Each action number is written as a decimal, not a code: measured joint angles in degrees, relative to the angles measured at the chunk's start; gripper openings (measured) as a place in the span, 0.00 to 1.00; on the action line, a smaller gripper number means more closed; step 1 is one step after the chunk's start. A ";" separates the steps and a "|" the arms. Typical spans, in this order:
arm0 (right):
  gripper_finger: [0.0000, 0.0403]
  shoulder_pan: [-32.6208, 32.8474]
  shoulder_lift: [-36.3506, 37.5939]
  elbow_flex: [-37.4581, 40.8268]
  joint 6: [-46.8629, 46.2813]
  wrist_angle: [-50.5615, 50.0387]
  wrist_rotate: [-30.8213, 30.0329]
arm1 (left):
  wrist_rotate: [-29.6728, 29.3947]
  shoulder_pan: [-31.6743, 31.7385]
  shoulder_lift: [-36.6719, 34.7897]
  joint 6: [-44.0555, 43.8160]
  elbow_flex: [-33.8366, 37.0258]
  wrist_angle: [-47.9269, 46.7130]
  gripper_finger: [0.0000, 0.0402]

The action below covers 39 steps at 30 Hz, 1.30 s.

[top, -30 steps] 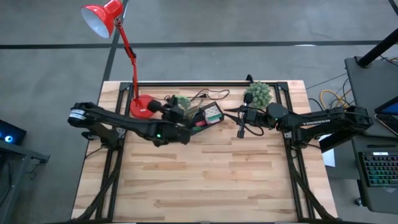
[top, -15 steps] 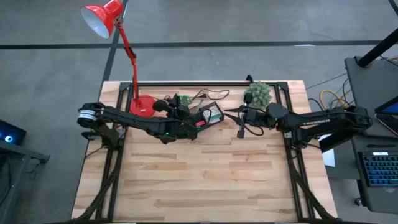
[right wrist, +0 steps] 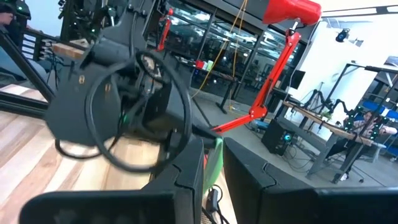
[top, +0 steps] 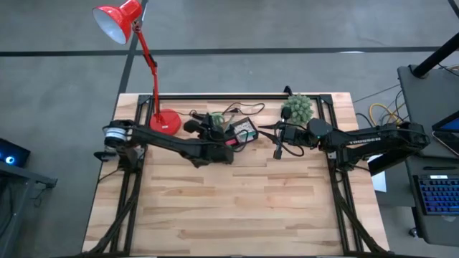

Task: Pick and place office supplies into organizer
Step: Put the green scissors into the desk organizer

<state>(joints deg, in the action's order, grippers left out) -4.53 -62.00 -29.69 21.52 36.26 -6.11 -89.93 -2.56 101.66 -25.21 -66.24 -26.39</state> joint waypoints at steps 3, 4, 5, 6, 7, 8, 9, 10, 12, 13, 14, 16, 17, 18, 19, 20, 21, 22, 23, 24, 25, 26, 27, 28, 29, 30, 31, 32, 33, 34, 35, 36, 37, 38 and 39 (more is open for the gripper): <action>0.13 -0.01 0.00 0.00 0.02 0.00 0.00 | 0.01 0.43 2.10 -0.13 0.00 0.42 0.01; 0.13 0.00 0.00 0.00 0.02 -0.02 0.00 | 0.05 0.51 2.69 -0.17 0.00 0.50 0.01; 0.13 0.01 0.00 0.00 0.02 -0.02 0.00 | 0.06 0.61 3.18 -0.19 -0.02 0.54 0.01; 0.13 0.01 0.00 0.00 0.04 -0.02 0.00 | 0.04 0.68 3.58 -0.28 -0.07 0.58 0.02; 0.13 0.01 0.00 0.00 0.09 -0.01 0.00 | -0.07 0.74 3.89 -0.95 -0.10 0.59 0.03; 0.13 -0.01 0.00 0.00 0.13 -0.02 0.00 | -0.22 0.82 4.03 -1.95 -0.09 0.57 0.05; 0.13 0.00 0.00 0.00 0.13 -0.02 0.00 | -0.17 0.91 4.05 -3.07 -0.05 0.51 0.07; 0.13 0.01 0.00 0.00 0.14 -0.04 0.00 | -0.04 1.00 4.05 -3.99 -0.04 0.46 0.10; 0.13 0.01 0.00 0.00 0.14 -0.04 0.00 | 1.33 1.03 3.85 -4.49 -0.04 0.47 0.14; 0.13 0.00 0.00 0.00 0.13 -0.04 0.00 | 2.08 1.11 3.69 -4.48 -0.04 0.47 0.16; 0.13 0.01 0.00 0.00 0.13 -0.02 0.00 | 2.78 1.11 3.52 -4.48 -0.09 0.48 0.18; 0.13 -0.01 0.00 0.00 0.15 -0.04 0.00 | 3.11 1.08 3.14 -4.46 -0.15 0.52 0.22; 0.13 -0.01 0.00 0.00 0.13 -0.04 0.00 | 3.17 1.08 3.02 -4.46 -0.15 0.50 0.24; 0.13 -0.01 0.00 0.00 0.13 -0.04 0.00 | 3.38 1.08 2.91 -4.46 -0.15 0.50 0.25; 0.13 0.00 0.00 0.00 0.13 -0.04 0.00 | 3.49 1.07 2.85 -4.46 -0.15 0.48 0.27; 0.13 -0.01 0.00 0.00 0.14 -0.04 0.00 | 3.62 1.06 2.65 -4.46 -0.15 0.49 0.28; 0.13 0.01 0.00 0.00 0.13 -0.04 0.00 | 3.83 1.06 2.46 -4.46 -0.15 0.46 0.29; 0.13 0.00 0.00 0.00 0.13 -0.04 0.00 | 4.04 1.06 2.19 -4.44 -0.16 0.48 0.31; 0.13 0.00 0.00 0.00 0.14 -0.04 0.00 | 4.36 1.06 1.73 -4.44 -0.17 0.48 0.32; 0.13 0.00 0.00 0.00 0.13 -0.04 0.00 | 4.80 1.06 1.39 -4.44 -0.17 0.49 0.34; 0.13 -0.01 0.00 0.00 0.13 -0.04 0.00 | 5.24 1.06 1.20 -4.44 -0.20 0.54 0.35; 0.13 -0.01 0.00 0.00 0.13 -0.04 0.00 | 5.52 1.06 0.93 -4.44 -0.20 0.46 0.37; 0.13 0.01 0.00 0.00 0.15 -0.04 0.00 | 5.84 1.06 0.69 -4.42 -0.18 0.42 0.38; 0.13 -0.01 0.00 0.00 0.14 -0.05 0.00 | 6.24 1.01 0.51 -4.42 -0.17 0.46 0.39; 0.13 0.01 0.00 0.00 0.13 -0.04 0.00 | 6.61 1.00 0.29 -4.41 -0.20 0.45 0.40; 0.13 0.01 0.00 0.00 0.13 -0.05 0.00 | 6.82 0.98 -0.08 -4.38 -0.22 0.44 0.41; 0.13 0.01 0.00 0.00 0.13 -0.06 0.00 | 7.24 0.95 -0.40 -4.15 -0.20 0.44 0.42; 0.13 -0.01 0.00 0.00 0.13 -0.06 0.00 | 7.51 0.95 -0.61 -3.98 -0.20 0.47 0.43; 0.13 -0.01 0.00 0.00 0.13 -0.06 0.00 | 7.99 0.95 -0.80 -3.97 -0.22 0.43 0.44; 0.13 0.01 0.00 0.00 0.13 -0.08 0.00 | 8.90 0.95 -1.13 -3.92 -0.20 0.38 0.44; 0.13 0.00 0.00 0.00 0.14 -0.10 0.00 | 10.24 0.95 -1.43 -3.73 -0.15 0.37 0.44; 0.13 0.00 0.00 0.00 0.13 -0.08 0.00 | 11.34 0.95 -1.57 -3.07 -0.15 0.46 0.44; 0.13 -0.01 0.00 0.00 0.13 -0.08 0.00 | 12.26 0.95 -1.75 -2.68 -0.24 0.52 0.44; 0.13 -0.01 0.00 0.00 0.13 -0.10 0.00 | 13.18 0.94 -2.10 -2.31 -0.26 0.54 0.44; 0.13 0.01 0.00 0.00 0.13 -0.10 0.00 | 13.87 0.94 -2.40 -1.79 -0.23 0.51 0.44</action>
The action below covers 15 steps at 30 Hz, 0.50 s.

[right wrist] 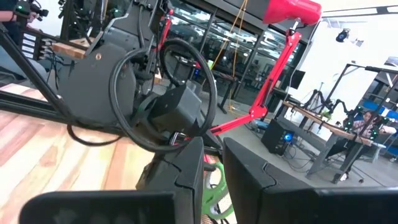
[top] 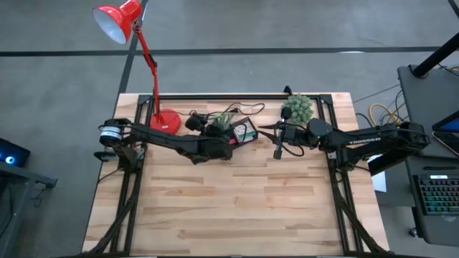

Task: Pick and place office supplies into organizer
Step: Put the green scissors into the desk organizer, then return to Home Position

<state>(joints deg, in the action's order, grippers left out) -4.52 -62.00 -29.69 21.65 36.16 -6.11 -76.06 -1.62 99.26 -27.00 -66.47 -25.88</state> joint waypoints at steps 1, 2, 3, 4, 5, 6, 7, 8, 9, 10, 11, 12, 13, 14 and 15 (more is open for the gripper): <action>0.13 -0.02 0.00 0.00 0.00 0.02 0.00 | 0.63 -0.01 -0.20 0.56 0.01 0.20 0.44; 0.13 -0.02 0.00 0.00 0.01 0.02 0.00 | 0.97 -0.01 -0.46 0.76 -0.03 0.28 0.44; 0.13 0.00 0.00 0.00 0.00 0.00 0.00 | 1.81 -0.01 -0.81 0.89 -0.02 -0.13 0.44; 0.13 0.00 0.00 0.00 0.00 0.00 0.00 | 2.77 -0.03 -0.97 1.34 0.01 -0.15 0.44; 0.13 -0.02 0.00 0.00 0.00 0.02 0.00 | 3.79 -0.03 -1.14 2.52 -0.02 0.05 0.45; 0.13 0.00 0.00 0.00 0.00 0.02 0.00 | 4.66 -0.03 -1.40 4.01 -0.05 -0.01 0.45; 0.13 -0.01 0.00 0.00 0.00 0.00 0.00 | 5.50 -0.03 -1.70 5.22 -0.05 0.01 0.45; 0.13 0.00 0.00 0.00 0.01 0.00 0.00 | 5.56 -0.03 -1.84 6.07 -0.05 0.37 0.45; 0.13 -0.02 0.00 0.00 0.00 0.02 0.00 | 5.54 -0.03 -2.05 6.56 -0.09 0.53 0.45; 0.13 0.00 0.00 0.00 0.01 0.00 0.00 | 5.59 -0.07 -2.37 6.93 -0.10 0.43 0.45; 0.13 0.00 0.00 0.00 0.00 0.01 0.00 | 5.64 -0.07 -2.63 7.15 -0.10 0.41 0.45; 0.13 -0.02 0.00 0.00 0.02 0.02 0.00 | 5.62 -0.09 -2.80 7.81 -0.10 0.61 0.45; 0.13 -0.02 0.00 0.00 0.02 0.00 0.00 | 5.60 -0.19 -3.08 8.21 -0.10 0.84 0.45; 0.13 0.00 0.00 0.00 0.00 0.00 0.00 | 5.64 -0.28 -3.50 8.41 -0.08 0.84 0.45; 0.13 -0.01 0.00 0.00 0.02 0.00 0.00 | 5.73 -0.40 -3.82 8.45 -0.03 0.88 0.44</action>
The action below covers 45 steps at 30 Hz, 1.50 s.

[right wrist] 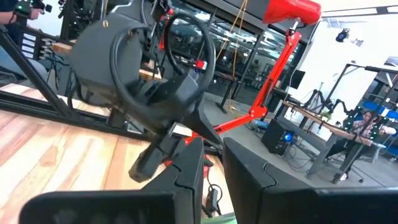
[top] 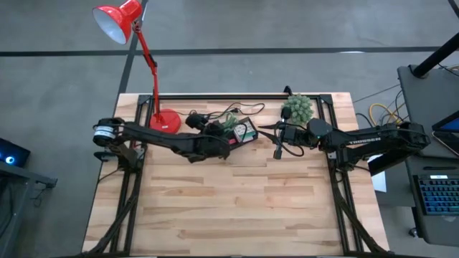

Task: Pick and place office supplies into organizer
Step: Return to Home Position

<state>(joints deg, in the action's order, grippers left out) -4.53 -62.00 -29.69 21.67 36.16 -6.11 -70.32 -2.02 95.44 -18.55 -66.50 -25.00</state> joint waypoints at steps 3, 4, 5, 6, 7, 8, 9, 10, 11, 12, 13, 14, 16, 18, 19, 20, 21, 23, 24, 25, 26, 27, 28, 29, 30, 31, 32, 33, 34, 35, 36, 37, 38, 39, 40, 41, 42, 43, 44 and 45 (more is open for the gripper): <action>0.13 0.00 0.00 0.00 -0.01 0.00 0.00 | 1.26 -0.72 -1.18 -0.13 0.15 0.42 0.43; 0.13 0.01 -0.01 0.00 -0.01 0.00 0.00 | 2.87 -1.00 -1.39 -0.14 0.15 0.58 0.42; 0.13 0.01 0.00 0.00 -0.02 0.00 0.00 | 5.33 -1.28 -1.72 -0.19 0.15 0.64 0.40; 0.13 0.01 -0.01 0.01 0.00 -0.03 0.00 | 8.07 -1.64 -1.90 -0.34 0.24 0.59 0.38; 0.13 0.01 0.00 0.00 -0.01 -0.04 0.00 | 10.94 -2.04 -1.95 -0.45 0.28 0.69 0.35; 0.13 0.01 0.00 0.02 -0.02 -0.05 0.00 | 13.34 -2.54 -1.95 -0.45 0.29 0.99 0.32; 0.13 0.00 -0.02 0.02 -0.01 -0.12 0.00 | 15.11 -3.17 -1.95 -0.26 0.31 1.07 0.29; 0.13 0.02 0.00 0.00 0.00 -0.23 0.00 | 16.76 -3.94 -1.95 0.44 0.38 1.04 0.24; 0.13 0.01 0.00 0.02 -0.02 -0.32 0.00 | 18.47 -4.69 -1.95 1.74 0.46 1.38 0.20; 0.13 0.00 0.00 0.00 -0.06 -0.41 0.00 | 20.30 -5.55 -1.95 3.72 0.73 2.63 0.15; 0.13 0.02 0.00 0.02 -0.17 -0.44 0.00 | 22.06 -6.37 -1.95 5.92 1.34 4.77 0.11; 0.13 0.01 -0.01 0.02 -0.17 -0.42 0.00 | 23.83 -7.09 -2.16 8.36 2.29 7.43 0.06; 0.13 0.00 0.00 0.02 -0.19 -0.40 0.00 | 29.45 -8.22 -3.44 12.98 5.45 15.47 0.02; 0.13 0.00 0.28 0.02 -0.29 -0.45 -0.02 | 37.96 -8.70 -5.84 18.15 9.84 26.81 0.02; 0.13 0.01 0.48 0.02 -1.06 -0.44 -0.02 | 42.05 -8.70 -7.16 20.19 12.38 32.81 0.02; 0.13 0.02 0.63 0.02 -2.50 -0.24 -0.02 | 46.13 -8.67 -8.74 22.20 15.12 38.46 0.01; 0.13 0.02 0.93 0.02 -4.21 -0.47 -0.04 | 49.77 -8.58 -10.49 24.30 17.91 42.54 0.01; 0.13 0.12 1.62 0.02 -7.01 -1.80 -0.02 | 53.72 -8.05 -14.51 26.49 23.07 48.79 0.00; 0.13 0.37 2.31 0.03 -7.82 -3.31 -0.02 | 53.99 -7.72 -16.89 26.64 25.38 50.27 0.00; 0.13 0.79 2.93 0.04 -8.05 -4.80 -0.08 | 53.95 -7.39 -19.58 26.66 27.70 50.97 0.00; 0.13 1.31 3.67 0.17 -8.02 -6.21 -0.14 | 53.82 -7.21 -22.21 26.68 29.75 51.11 0.00; 0.13 1.86 4.62 0.56 -7.71 -7.92 -0.13 | 53.81 -7.07 -24.67 26.88 31.72 51.15 0.00; 0.13 2.59 5.45 0.98 -7.36 -9.18 -0.13 | 53.88 -7.02 -27.30 27.57 33.76 50.97 0.00; 0.13 3.30 6.24 1.32 -7.27 -9.73 -0.16 | 54.28 -7.03 -29.94 28.57 35.71 50.59 0.00; 0.13 4.04 7.27 1.86 -7.28 -10.13 -0.39 | 54.73 -6.95 -32.72 29.82 37.38 50.04 0.00; 0.13 4.87 8.34 2.39 -7.43 -10.41 -1.09 | 54.88 -6.81 -35.82 31.08 38.92 50.08 0.00; 0.13 5.65 9.25 2.69 -7.73 -10.38 -2.08 | 54.93 -6.46 -38.90 31.65 40.23 50.10 0.00; 0.13 6.61 10.12 3.20 -7.95 -10.43 -3.44 | 55.06 -5.95 -42.13 32.20 41.61 50.15 0.00; 0.13 7.67 10.98 3.81 -8.10 -10.77 -4.95 | 55.48 -5.53 -45.16 32.43 43.01 50.21 0.00; 0.13 8.67 11.85 4.49 -8.15 -11.01 -6.50 | 56.33 -5.20 -47.88 32.45 44.27 50.19 0.00; 0.13 9.80 12.59 5.14 -8.04 -10.96 -8.24 | 57.38 -5.00 -50.45 32.48 45.68 49.94 0.00; 0.13 10.95 13.48 5.79 -7.73 -10.97 -9.89 | 58.44 -4.90 -52.77 32.55 47.29 49.57 0.00; 0.13 12.12 14.49 6.45 -7.23 -11.03 -11.74 | 59.52 -4.83 -54.85 32.62 48.84 49.29 0.00; 0.13 13.32 15.46 7.06 -6.80 -10.91 -13.64 | 60.13 -4.81 -56.88 32.65 50.31 48.99 0.00; 0.13 14.45 16.50 7.70 -6.59 -10.86 -15.65 | 60.92 -4.79 -58.68 32.72 51.74 48.94 0.00; 0.13 15.52 17.52 8.39 -6.28 -10.87 -17.52 | 61.35 -4.79 -60.41 32.87 52.97 48.99 0.00; 0.13 16.49 18.60 9.09 -5.79 -10.84 -19.08 | 61.75 -4.79 -61.98 32.88 54.00 48.99 0.00; 0.13 17.34 19.65 9.85 -5.01 -10.89 -20.36 | 61.97 -4.72 -63.49 32.87 55.09 48.98 0.00; 0.13 18.05 20.72 10.56 -4.33 -10.91 -21.42 | 62.09 -4.64 -64.86 32.82 56.12 48.92 0.00; 0.13 18.64 21.79 11.16 -3.69 -10.91 -22.11 | 62.24 -4.41 -66.09 32.65 56.93 48.86 0.00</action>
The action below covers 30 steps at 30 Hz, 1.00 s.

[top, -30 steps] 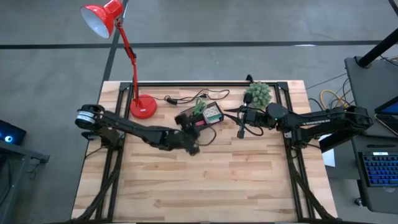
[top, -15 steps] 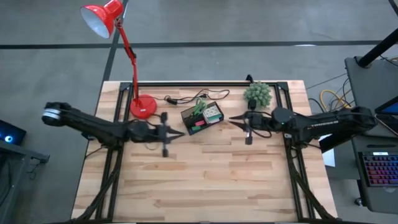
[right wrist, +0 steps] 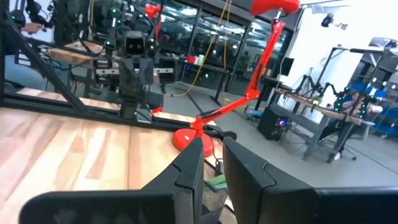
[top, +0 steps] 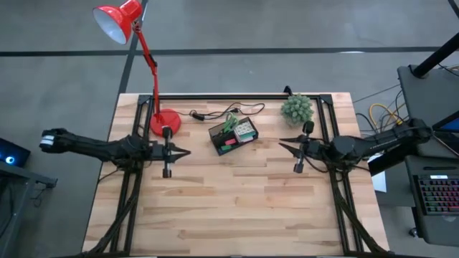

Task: Pick and place office supplies into organizer
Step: Return to Home Position

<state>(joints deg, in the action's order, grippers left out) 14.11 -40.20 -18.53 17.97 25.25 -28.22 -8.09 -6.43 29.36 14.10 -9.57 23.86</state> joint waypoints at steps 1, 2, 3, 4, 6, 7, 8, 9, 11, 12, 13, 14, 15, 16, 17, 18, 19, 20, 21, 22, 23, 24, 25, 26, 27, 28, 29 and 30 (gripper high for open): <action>0.13 0.37 1.02 0.61 0.38 0.04 -0.48 | 0.15 0.50 -0.89 -0.04 0.68 0.15 0.00; 0.13 0.54 1.94 1.12 0.49 0.04 -0.62 | 0.44 1.34 -1.45 -0.04 1.30 0.74 0.00; 0.13 0.59 2.80 1.58 0.49 0.08 -0.72 | 1.22 2.54 -1.81 -0.12 1.82 1.45 0.00; 0.13 0.55 3.61 2.03 0.47 0.09 -0.82 | 2.48 4.11 -2.02 -0.21 2.08 1.57 0.00; 0.13 0.53 4.90 2.81 0.46 0.12 -0.94 | 6.06 7.95 -1.95 -0.65 2.15 1.60 0.00; 0.13 0.53 5.38 3.08 0.42 0.12 -0.95 | 7.68 10.01 -1.69 -1.03 2.17 1.48 0.00; 0.13 0.53 5.82 3.35 0.22 0.14 -0.93 | 9.08 11.94 -1.53 -1.69 2.17 1.14 0.00; 0.13 0.53 6.15 3.49 -0.04 0.07 -0.94 | 10.77 13.56 -1.45 -2.07 2.19 0.62 0.00; 0.13 0.55 6.48 3.64 -0.69 0.17 -0.91 | 14.28 15.52 -1.51 -2.96 2.50 0.66 0.00; 0.13 0.56 6.47 3.68 -1.21 0.06 -0.88 | 15.26 15.82 -1.77 -3.16 2.52 0.57 0.00; 0.13 0.56 6.43 3.68 -1.36 -0.05 -0.85 | 15.19 15.85 -2.13 -3.16 2.52 -0.02 0.00; 0.13 0.56 6.37 3.70 -1.45 -0.27 -0.81 | 15.03 15.81 -2.59 -3.22 2.52 -1.58 0.00; 0.13 0.56 6.36 3.70 -1.50 -0.61 -0.74 | 14.65 15.81 -3.27 -3.24 2.55 -3.30 0.00; 0.13 0.55 6.36 3.70 -1.75 -1.10 -0.66 | 13.59 15.74 -4.19 -3.72 2.56 -5.01 0.00; 0.13 0.55 6.36 3.70 -2.20 -1.53 -0.56 | 12.31 15.69 -5.27 -4.64 2.62 -6.67 0.00; 0.13 0.55 6.34 3.70 -2.80 -1.86 -0.53 | 11.48 15.48 -6.34 -5.05 2.63 -7.88 0.00; 0.13 0.55 6.43 3.73 -3.13 -2.14 -0.53 | 10.67 15.21 -7.41 -5.19 2.63 -8.91 0.00; 0.13 0.55 6.49 3.73 -3.33 -2.30 -0.53 | 9.99 14.85 -8.47 -5.22 2.67 -10.28 0.00; 0.13 0.55 6.47 3.73 -3.41 -2.29 -0.53 | 9.12 14.45 -9.57 -5.22 3.00 -10.99 0.00; 0.13 0.55 6.43 3.73 -3.44 -2.36 -0.53 | 8.35 14.04 -10.57 -5.05 3.44 -11.34 0.00; 0.13 0.55 6.42 3.73 -3.63 -2.43 -0.53 | 7.60 13.56 -11.50 -4.91 3.77 -11.51 0.00; 0.13 0.55 6.42 3.73 -4.05 -2.51 -0.53 | 7.50 13.07 -12.44 -4.81 4.16 -11.39 0.00; 0.13 0.55 6.42 3.73 -4.69 -2.66 -0.56 | 7.28 12.58 -13.38 -4.73 4.63 -11.37 0.00; 0.13 0.53 6.42 3.73 -5.40 -3.01 -0.71 | 7.13 12.17 -14.34 -4.56 5.32 -11.35 0.00; 0.13 0.53 6.43 3.73 -6.13 -3.75 -1.05 | 6.54 11.84 -15.36 -4.30 6.12 -11.38 0.00; 0.13 0.53 6.43 3.73 -6.70 -4.39 -1.64 | 5.13 11.55 -16.52 -4.10 6.97 -11.36 0.00; 0.13 0.53 6.42 3.73 -7.16 -4.85 -1.87 | 3.70 11.43 -17.83 -3.86 7.84 -11.39 0.00; 0.13 0.51 6.42 3.73 -7.51 -5.19 -1.93 | 3.07 11.38 -19.13 -3.56 8.57 -12.04 0.00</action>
<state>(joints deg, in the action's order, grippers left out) 14.62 -33.78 -14.81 10.46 20.06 -30.14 -5.02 4.95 10.22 10.54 -1.00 11.83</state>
